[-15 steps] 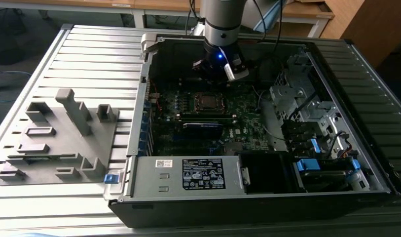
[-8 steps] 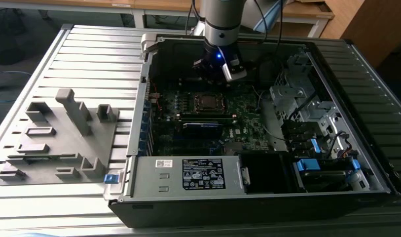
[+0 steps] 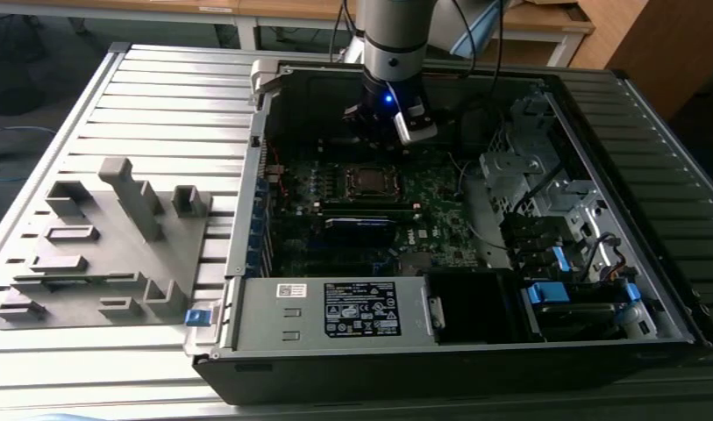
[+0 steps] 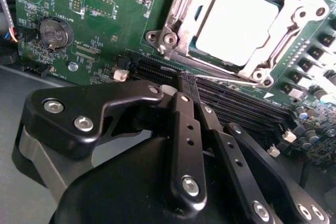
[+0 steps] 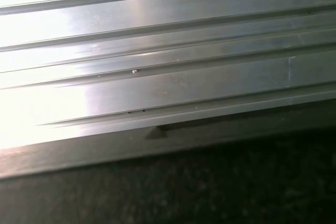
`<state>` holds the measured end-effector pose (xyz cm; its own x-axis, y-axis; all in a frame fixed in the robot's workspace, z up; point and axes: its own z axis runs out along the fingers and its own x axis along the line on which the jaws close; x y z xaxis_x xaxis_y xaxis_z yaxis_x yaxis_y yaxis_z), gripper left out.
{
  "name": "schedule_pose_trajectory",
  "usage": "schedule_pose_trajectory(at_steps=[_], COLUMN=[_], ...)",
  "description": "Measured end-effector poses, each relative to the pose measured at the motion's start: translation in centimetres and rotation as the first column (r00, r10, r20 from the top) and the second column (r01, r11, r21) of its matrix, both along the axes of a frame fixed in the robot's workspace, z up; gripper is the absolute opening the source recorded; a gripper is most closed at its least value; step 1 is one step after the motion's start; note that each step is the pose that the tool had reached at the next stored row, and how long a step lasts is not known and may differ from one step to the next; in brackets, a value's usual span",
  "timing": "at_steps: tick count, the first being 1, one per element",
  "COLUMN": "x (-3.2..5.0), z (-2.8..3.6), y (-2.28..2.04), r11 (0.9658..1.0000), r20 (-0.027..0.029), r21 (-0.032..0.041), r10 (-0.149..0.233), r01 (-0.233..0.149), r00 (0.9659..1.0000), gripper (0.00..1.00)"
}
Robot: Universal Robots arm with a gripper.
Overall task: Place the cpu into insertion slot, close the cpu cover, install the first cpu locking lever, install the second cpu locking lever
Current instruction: 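Install the first cpu locking lever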
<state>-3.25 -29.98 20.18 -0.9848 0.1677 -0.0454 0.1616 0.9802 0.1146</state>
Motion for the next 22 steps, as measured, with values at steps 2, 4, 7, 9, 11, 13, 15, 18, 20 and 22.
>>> schedule_pose_trajectory(at_steps=[2, 4, 7, 9, 11, 13, 15, 18, 20, 22], x=[0.0, -0.01, -0.04, -0.04, -0.08, -0.09, -0.09, -0.09, -0.09, -0.09], z=[-0.01, -0.02, -0.12, -0.18, -0.17, -0.17, -0.17, 0.06, 0.45, 0.85], y=[0.01, 0.01, 0.02, 0.03, 0.02, 0.02, 0.02, 0.01, 0.02, 0.01], r11=[1.0, 1.0, 1.0, 1.0, 1.0, 1.0, 1.0, 1.0, 1.0, 1.0], r20=[0.0006, 0.0024, 0.0161, 0.0224, 0.0248, 0.025, 0.025, 0.0251, 0.025, 0.0251], r21=[0.0001, 0.0001, 0.0002, 0.0002, -0.0006, -0.0006, -0.0007, -0.0006, -0.0007, -0.0007], r10=[0.0, 0.0, 0.0, 0.0, 0.0, 0.0, 0.0, 0.0, 0.0, 0.0], r01=[0.0, 0.0, 0.0, 0.0, 0.0, 0.0, 0.0, 0.0, 0.0, 0.0], r00=[1.0, 1.0, 0.9999, 0.9997, 0.9997, 0.9997, 0.9997, 0.9997, 0.9997, 0.9997], gripper=[0.11, 0.11, 0.11, 0.11, 0.11, 0.11, 0.11, 0.11, 0.11, 0.11])
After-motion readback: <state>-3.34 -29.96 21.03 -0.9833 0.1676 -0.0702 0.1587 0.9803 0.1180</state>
